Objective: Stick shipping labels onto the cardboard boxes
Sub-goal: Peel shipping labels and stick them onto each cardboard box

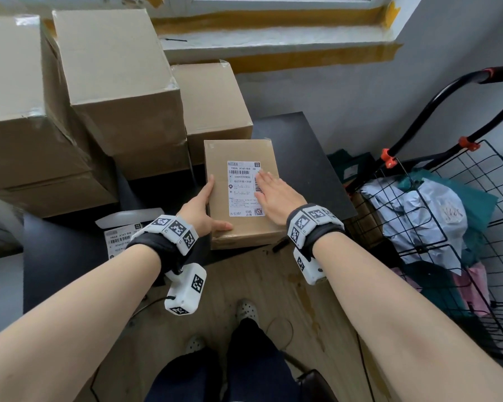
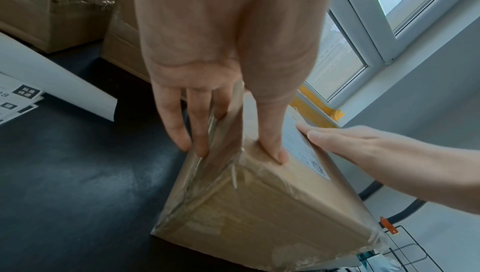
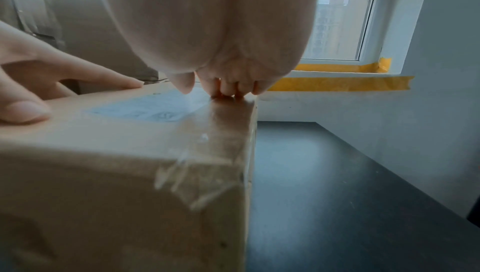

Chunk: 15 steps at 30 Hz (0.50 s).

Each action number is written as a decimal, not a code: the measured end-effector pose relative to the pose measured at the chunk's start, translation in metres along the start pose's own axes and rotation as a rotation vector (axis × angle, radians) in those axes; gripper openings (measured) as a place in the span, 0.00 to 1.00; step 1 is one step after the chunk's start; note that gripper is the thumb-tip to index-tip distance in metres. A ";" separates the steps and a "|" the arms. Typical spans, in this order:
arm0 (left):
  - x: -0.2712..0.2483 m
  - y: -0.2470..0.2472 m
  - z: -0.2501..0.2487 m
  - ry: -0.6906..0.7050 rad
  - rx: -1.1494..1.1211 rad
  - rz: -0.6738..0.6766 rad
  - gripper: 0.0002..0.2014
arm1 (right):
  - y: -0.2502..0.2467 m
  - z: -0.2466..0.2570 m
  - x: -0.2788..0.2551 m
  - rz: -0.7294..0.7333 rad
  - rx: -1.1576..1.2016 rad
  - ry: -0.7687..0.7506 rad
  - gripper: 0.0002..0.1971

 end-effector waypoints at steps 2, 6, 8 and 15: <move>-0.001 0.000 0.000 0.000 -0.009 0.000 0.59 | -0.003 0.001 0.011 0.013 0.008 0.009 0.28; -0.001 0.000 0.003 0.006 -0.008 0.003 0.61 | -0.010 0.016 0.029 0.016 0.024 -0.035 0.27; -0.001 0.000 0.003 0.000 0.000 0.001 0.62 | -0.013 0.032 0.035 0.026 0.022 -0.087 0.27; 0.000 0.000 0.002 0.007 0.037 -0.006 0.62 | -0.003 0.040 0.022 -0.001 0.104 -0.172 0.26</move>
Point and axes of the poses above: each hand's wrist, its own x-axis towards the middle knuckle, its own y-axis out of the palm, z = x × y, the point moved 6 cm from there along x, towards the middle knuckle, and after that the axes turned 5 degrees about z, right-handed, at the moved point
